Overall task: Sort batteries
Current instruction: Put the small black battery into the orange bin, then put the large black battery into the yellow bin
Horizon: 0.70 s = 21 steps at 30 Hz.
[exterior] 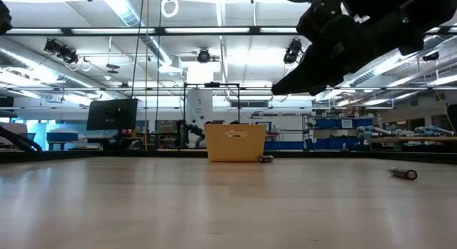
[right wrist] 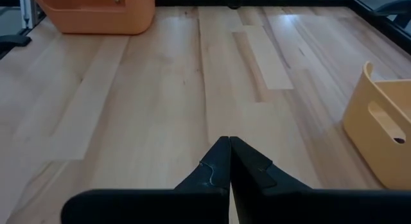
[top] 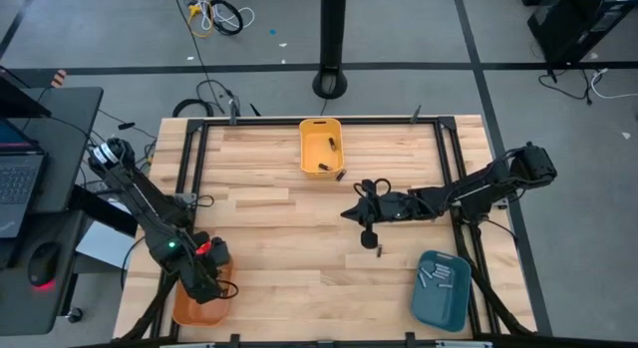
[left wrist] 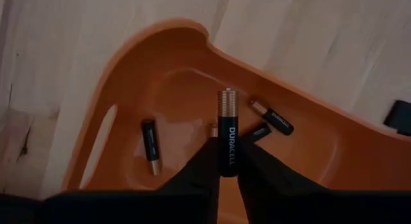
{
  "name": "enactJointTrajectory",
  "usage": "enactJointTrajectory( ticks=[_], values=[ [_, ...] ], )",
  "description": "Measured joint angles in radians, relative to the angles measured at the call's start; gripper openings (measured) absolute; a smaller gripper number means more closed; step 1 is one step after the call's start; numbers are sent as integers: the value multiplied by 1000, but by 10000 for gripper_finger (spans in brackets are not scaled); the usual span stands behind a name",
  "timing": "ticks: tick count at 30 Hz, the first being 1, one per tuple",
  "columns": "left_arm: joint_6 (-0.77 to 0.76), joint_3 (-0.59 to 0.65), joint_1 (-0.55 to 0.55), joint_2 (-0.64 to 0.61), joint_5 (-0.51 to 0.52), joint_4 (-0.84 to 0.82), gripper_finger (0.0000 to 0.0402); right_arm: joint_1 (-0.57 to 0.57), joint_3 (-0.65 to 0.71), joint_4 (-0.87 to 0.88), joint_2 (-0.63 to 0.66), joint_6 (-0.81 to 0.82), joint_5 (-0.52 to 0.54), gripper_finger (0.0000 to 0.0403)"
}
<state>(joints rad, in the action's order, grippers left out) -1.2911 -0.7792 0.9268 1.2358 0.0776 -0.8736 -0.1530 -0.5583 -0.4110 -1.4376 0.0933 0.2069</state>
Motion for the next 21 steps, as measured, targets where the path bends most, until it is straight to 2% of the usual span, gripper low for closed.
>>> enactJointTrajectory(
  ticks=[6, 17, 21],
  values=[
    [-1, 0, 0, 0, 1, -1, 76, 6, 0, -8, 0, 7, -1, 13],
    [-32, -27, -4, 0, -39, -7, 81, 5, 0, -7, 0, 27, 2, 13],
    [55, -75, -4, 0, -13, -14, 68, 22, -1, -1, 0, 31, 100, 13]
  ],
)
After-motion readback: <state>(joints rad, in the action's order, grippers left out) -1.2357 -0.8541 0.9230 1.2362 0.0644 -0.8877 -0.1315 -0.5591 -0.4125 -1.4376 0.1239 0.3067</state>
